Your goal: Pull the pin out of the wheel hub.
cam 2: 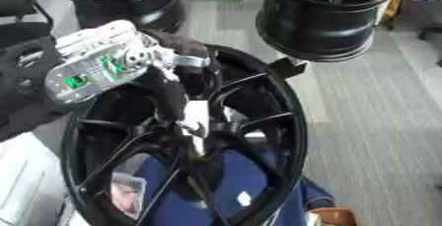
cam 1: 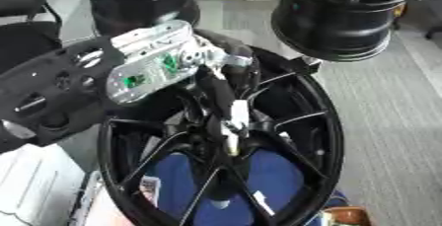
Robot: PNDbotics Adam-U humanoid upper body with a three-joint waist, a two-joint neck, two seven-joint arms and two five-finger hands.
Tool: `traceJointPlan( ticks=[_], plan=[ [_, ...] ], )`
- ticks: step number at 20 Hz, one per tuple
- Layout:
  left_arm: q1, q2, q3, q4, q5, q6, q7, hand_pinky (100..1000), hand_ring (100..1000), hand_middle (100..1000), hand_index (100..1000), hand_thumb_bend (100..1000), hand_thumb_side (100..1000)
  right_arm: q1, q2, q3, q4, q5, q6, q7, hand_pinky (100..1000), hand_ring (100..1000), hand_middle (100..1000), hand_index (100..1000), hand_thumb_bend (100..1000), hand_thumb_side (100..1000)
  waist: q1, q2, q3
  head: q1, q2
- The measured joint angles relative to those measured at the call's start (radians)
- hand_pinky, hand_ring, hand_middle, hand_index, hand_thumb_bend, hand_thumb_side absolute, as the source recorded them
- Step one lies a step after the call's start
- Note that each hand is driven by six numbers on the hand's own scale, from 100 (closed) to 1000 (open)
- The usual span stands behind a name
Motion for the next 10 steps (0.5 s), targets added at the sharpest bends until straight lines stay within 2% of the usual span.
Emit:
traceJointPlan(
  ticks=[10],
  plan=[
    [0.000, 0.005, -0.018, -0.016, -0.001, 0.011, 0.011, 748, 753, 652, 772, 624, 370, 0.012, 0.000, 0.000, 0.000, -0.004, 0.003, -0.009, 866, 715, 777, 829, 100, 100, 0.000, 0.000, 0.004, 0.004, 0.000]
  ],
)
